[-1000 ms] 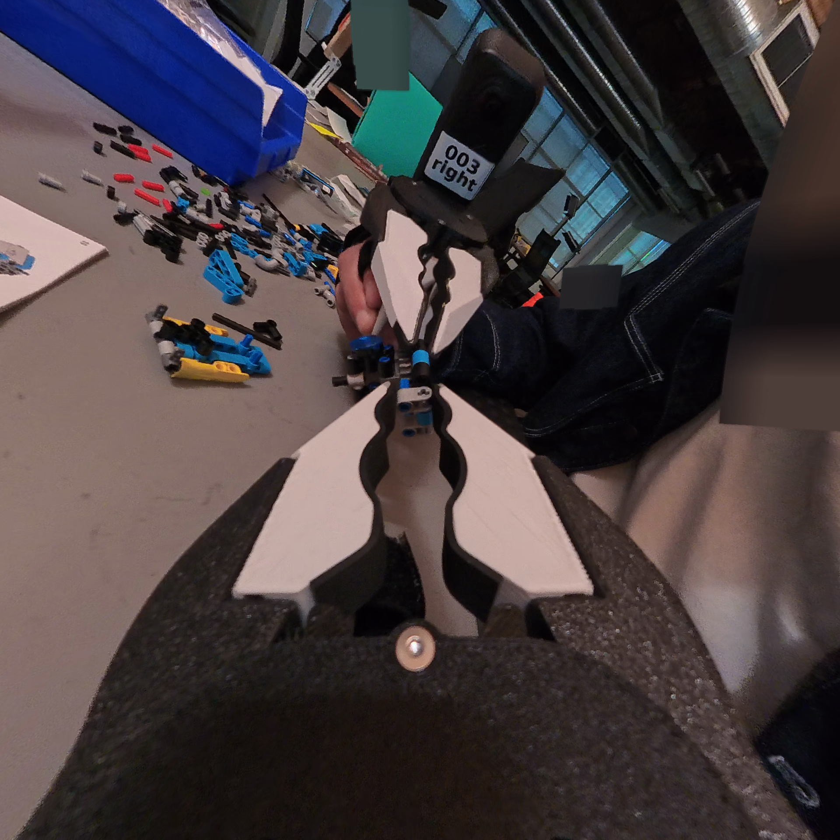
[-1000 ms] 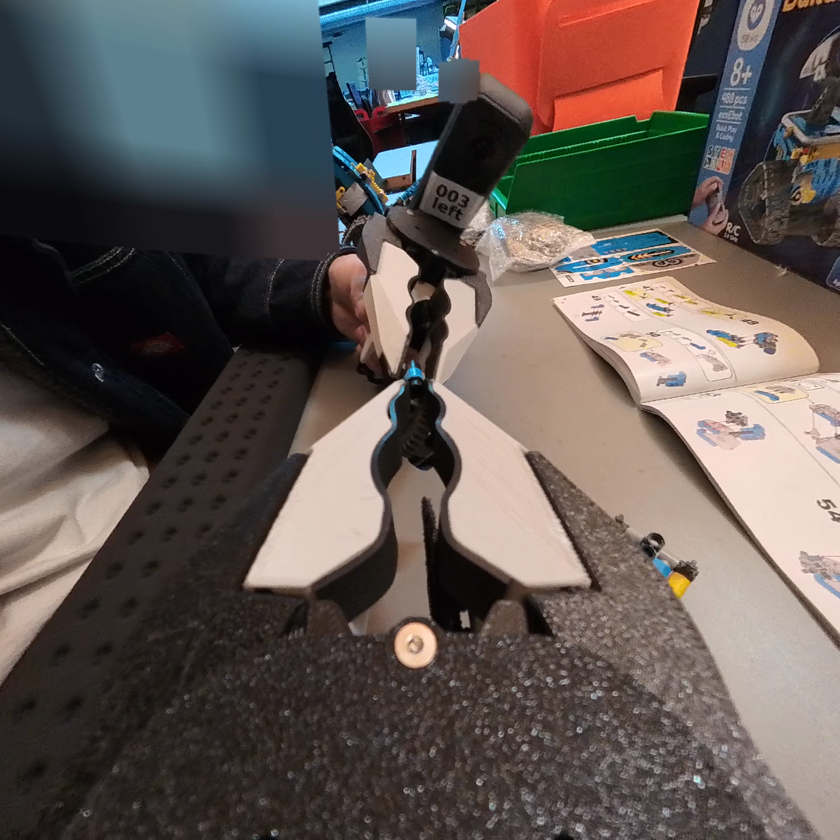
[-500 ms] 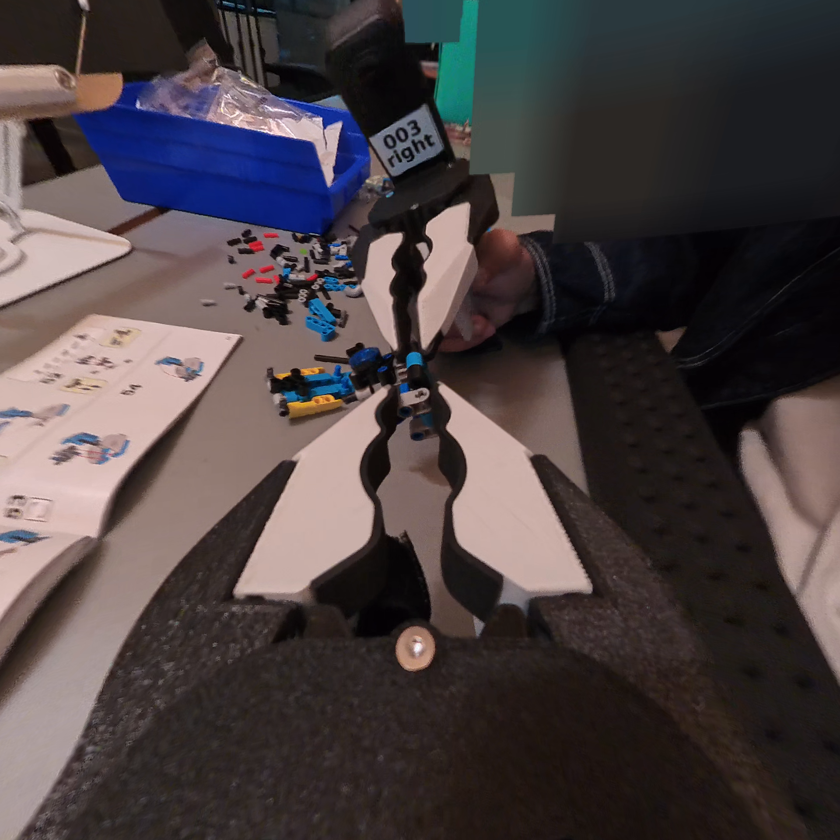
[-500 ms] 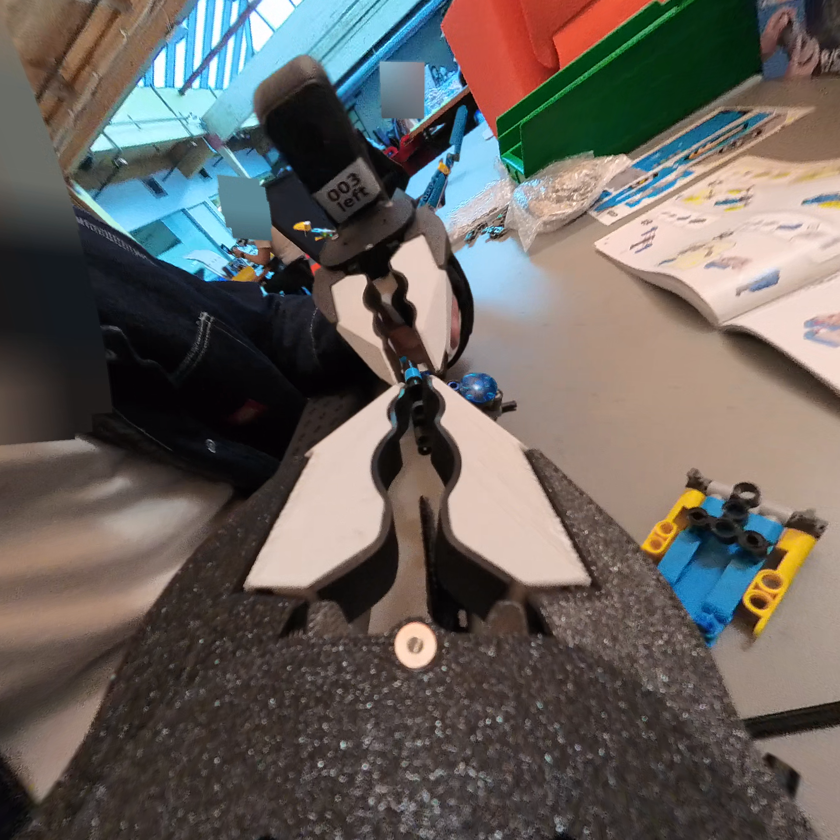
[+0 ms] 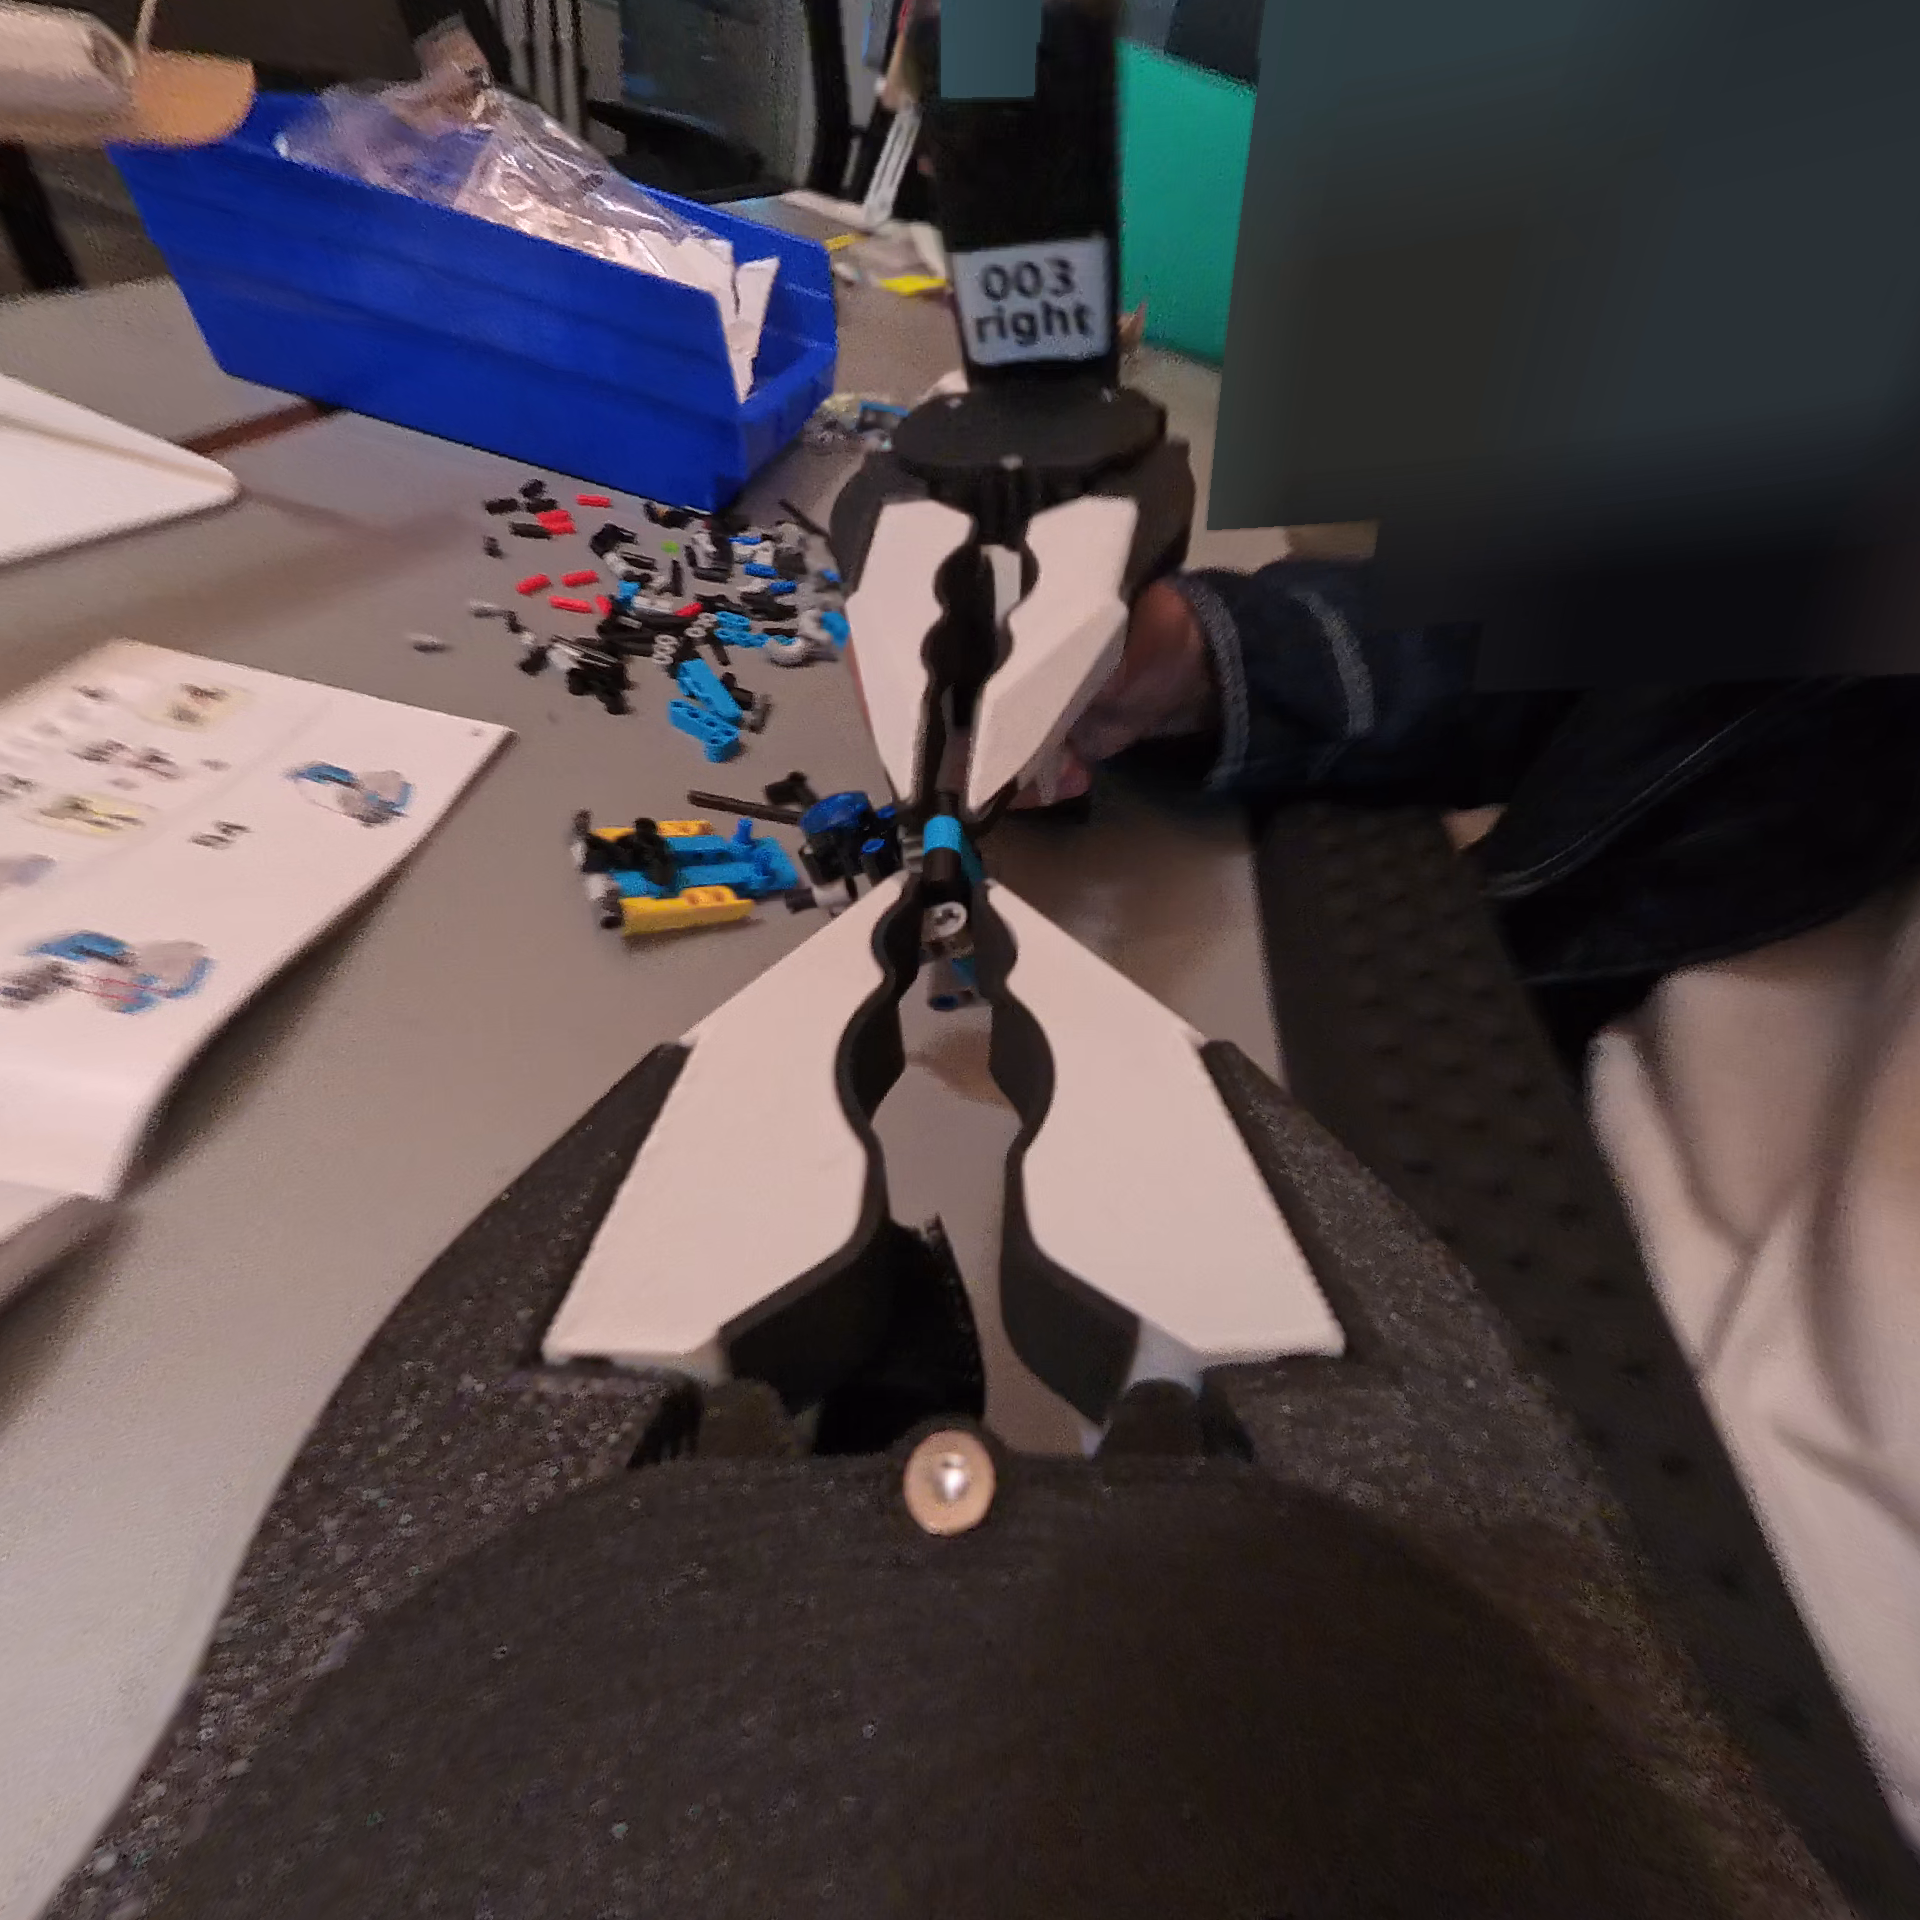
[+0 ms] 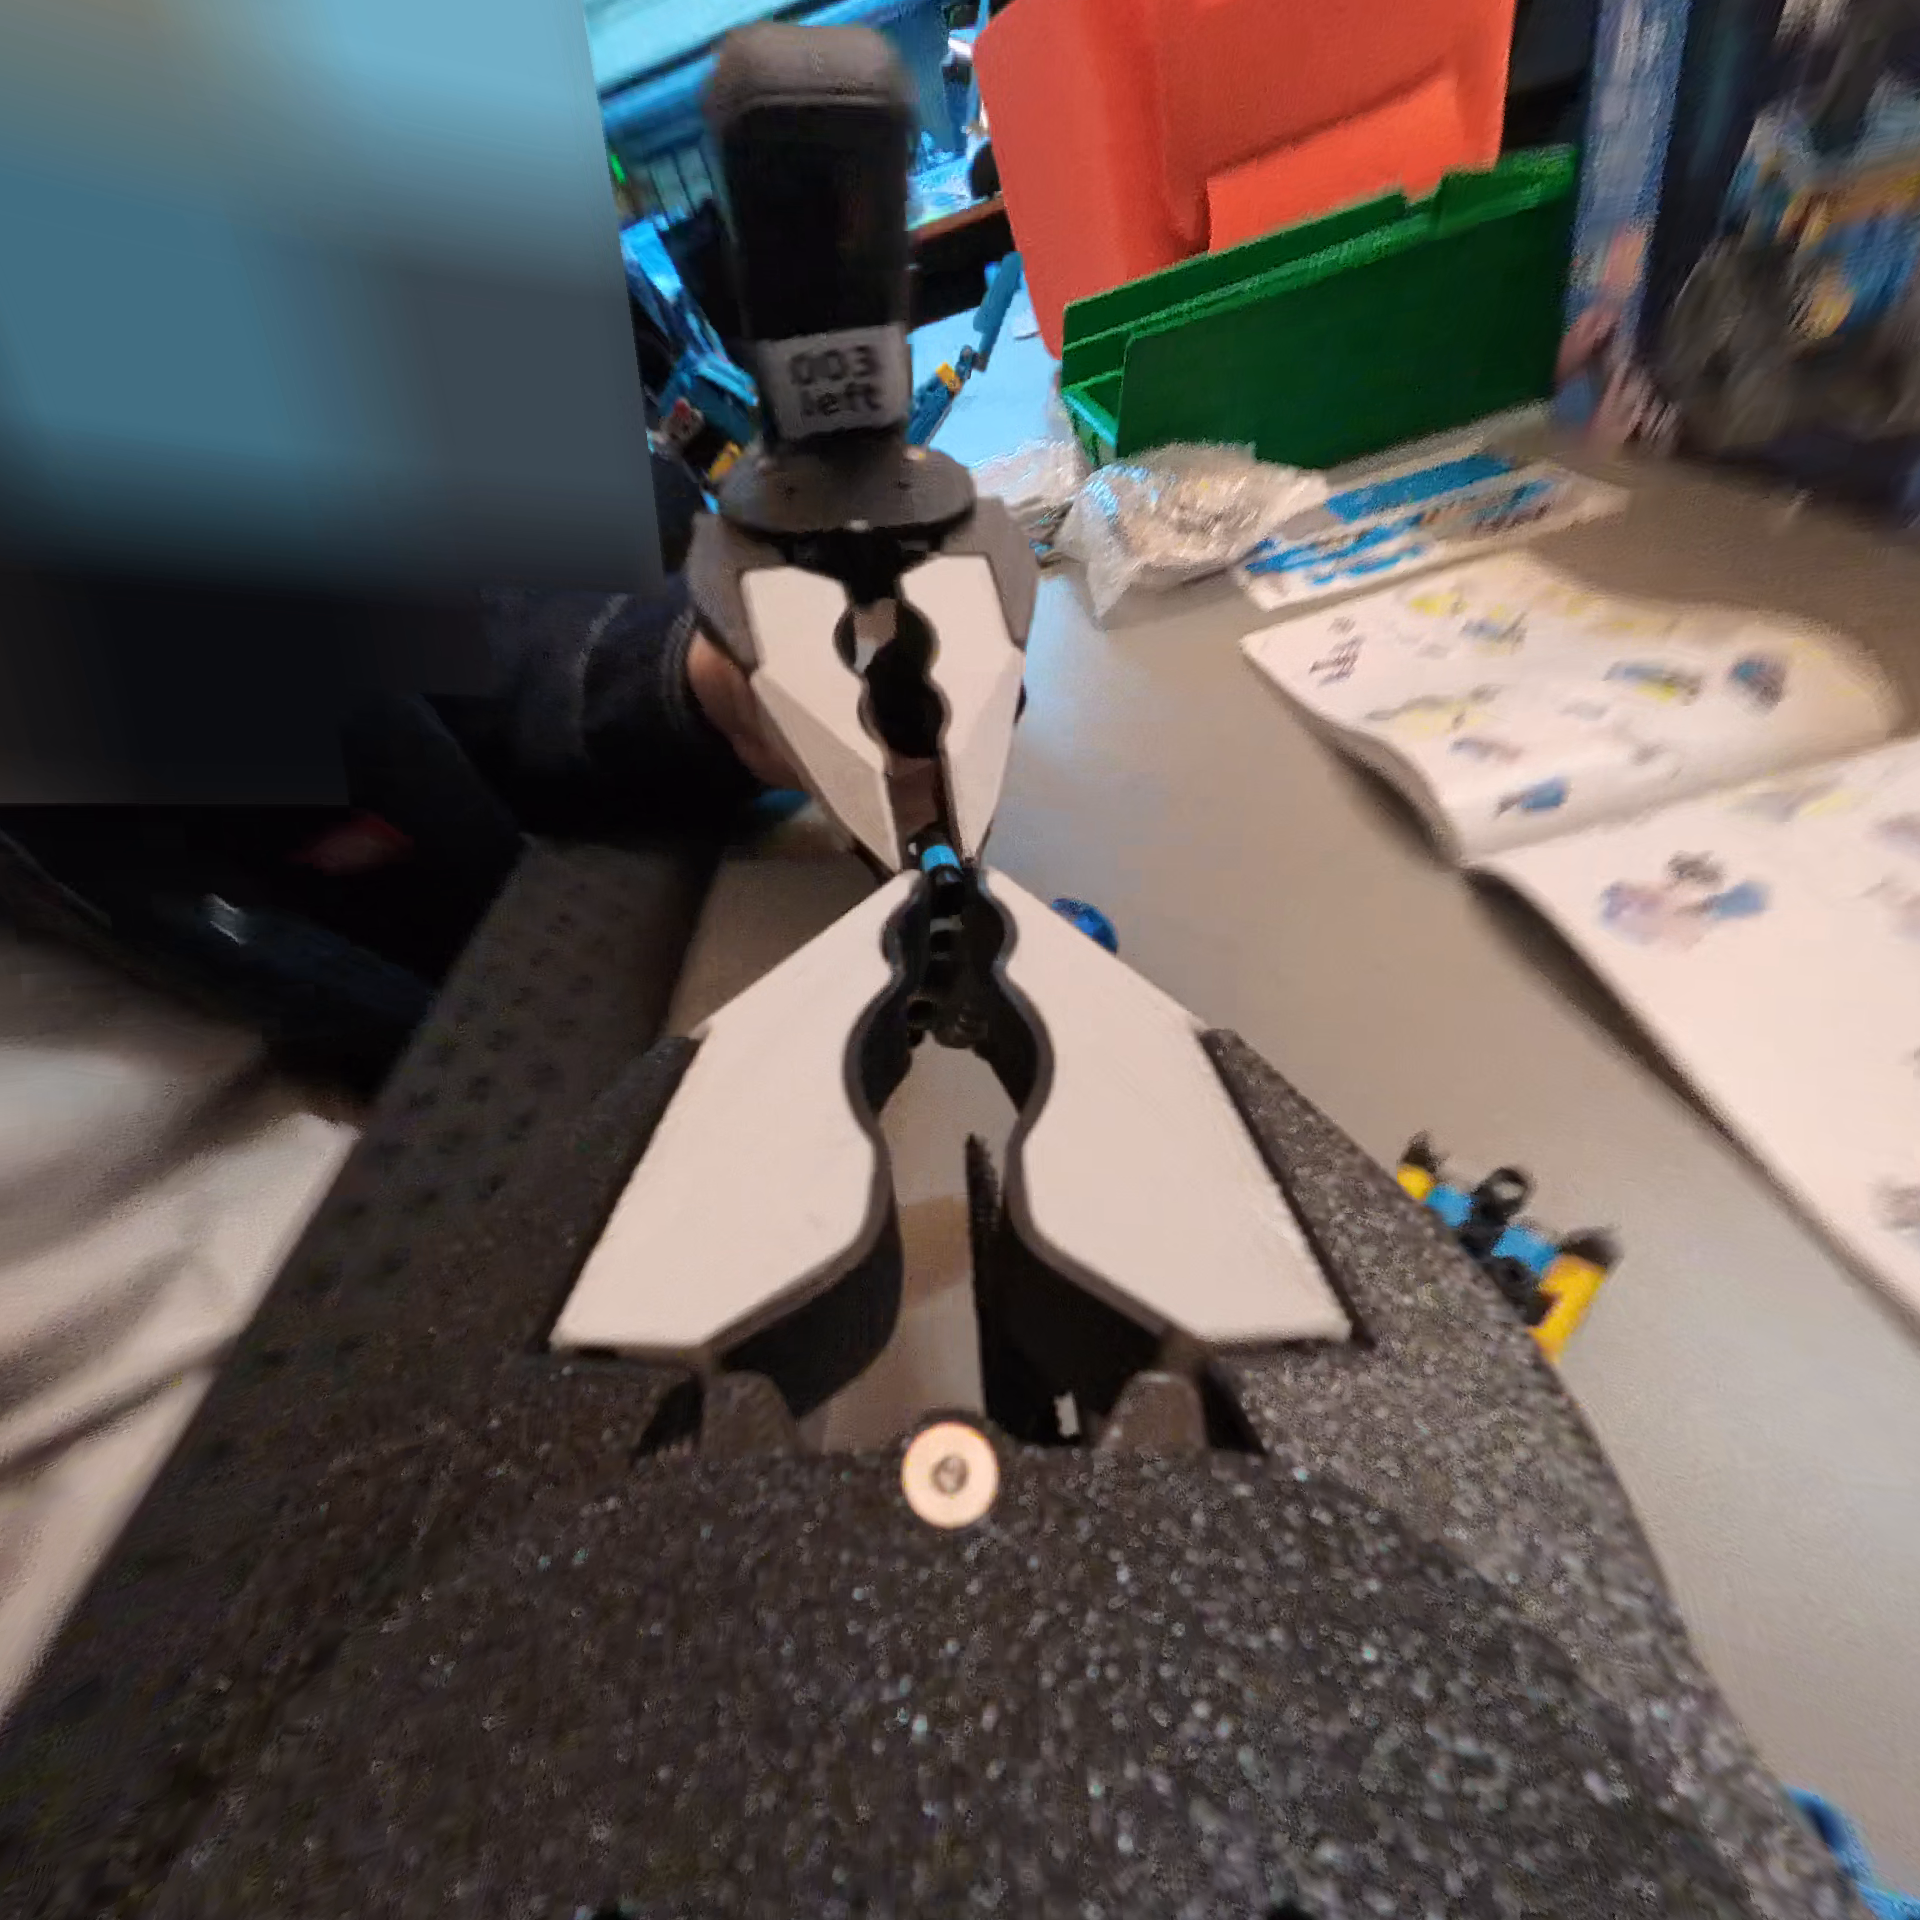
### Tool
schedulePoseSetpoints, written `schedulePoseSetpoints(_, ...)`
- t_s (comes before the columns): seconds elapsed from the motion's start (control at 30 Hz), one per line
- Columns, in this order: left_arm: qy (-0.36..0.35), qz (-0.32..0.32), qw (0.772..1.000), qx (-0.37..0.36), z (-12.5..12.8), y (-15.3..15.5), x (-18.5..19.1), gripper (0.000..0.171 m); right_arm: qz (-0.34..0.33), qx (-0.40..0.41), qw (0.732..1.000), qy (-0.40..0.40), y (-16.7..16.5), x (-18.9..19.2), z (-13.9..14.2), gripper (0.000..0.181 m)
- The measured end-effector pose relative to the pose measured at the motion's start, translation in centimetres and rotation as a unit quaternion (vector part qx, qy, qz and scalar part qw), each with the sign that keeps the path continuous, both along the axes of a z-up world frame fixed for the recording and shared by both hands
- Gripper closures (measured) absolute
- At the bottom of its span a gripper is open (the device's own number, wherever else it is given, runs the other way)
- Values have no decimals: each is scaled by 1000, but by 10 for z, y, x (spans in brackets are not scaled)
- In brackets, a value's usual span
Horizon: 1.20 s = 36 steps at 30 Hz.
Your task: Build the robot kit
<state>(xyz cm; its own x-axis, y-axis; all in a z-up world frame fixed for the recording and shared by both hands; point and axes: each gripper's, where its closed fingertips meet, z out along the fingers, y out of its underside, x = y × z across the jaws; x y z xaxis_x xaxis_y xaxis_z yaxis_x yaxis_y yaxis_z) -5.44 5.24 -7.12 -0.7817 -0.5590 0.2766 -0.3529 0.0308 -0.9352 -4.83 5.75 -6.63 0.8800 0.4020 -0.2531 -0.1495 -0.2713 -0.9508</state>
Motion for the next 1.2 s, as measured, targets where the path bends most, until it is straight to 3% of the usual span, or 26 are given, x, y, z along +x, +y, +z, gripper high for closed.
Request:
schedulePoseSetpoints(0.23,160,-22,982,-99,-19,4,-1,165,-35,8,961,-273,-6,5,-13,162)
schedulePoseSetpoints(0.33,208,-27,969,-128,-25,7,-3,165,-45,8,918,-395,-8,1,-20,159)
schedulePoseSetpoints(0.5,218,-35,972,-79,-37,3,-9,165,-61,-4,847,-529,-1,-2,-27,159)
schedulePoseSetpoints(0.67,187,-36,982,-8,-43,1,-13,165,-28,-45,827,-560,-1,-9,-43,169)
schedulePoseSetpoints(0.77,152,-44,987,35,-46,0,-15,165,-3,-74,848,-524,-3,-14,-51,178)
schedulePoseSetpoints(0.9,115,-64,985,109,-57,-4,-22,166,30,-126,880,-457,-5,-19,-64,168)
schedulePoseSetpoints(1.2,124,-59,985,100,-58,-1,-20,166,44,-150,884,-440,-4,-19,-67,174)
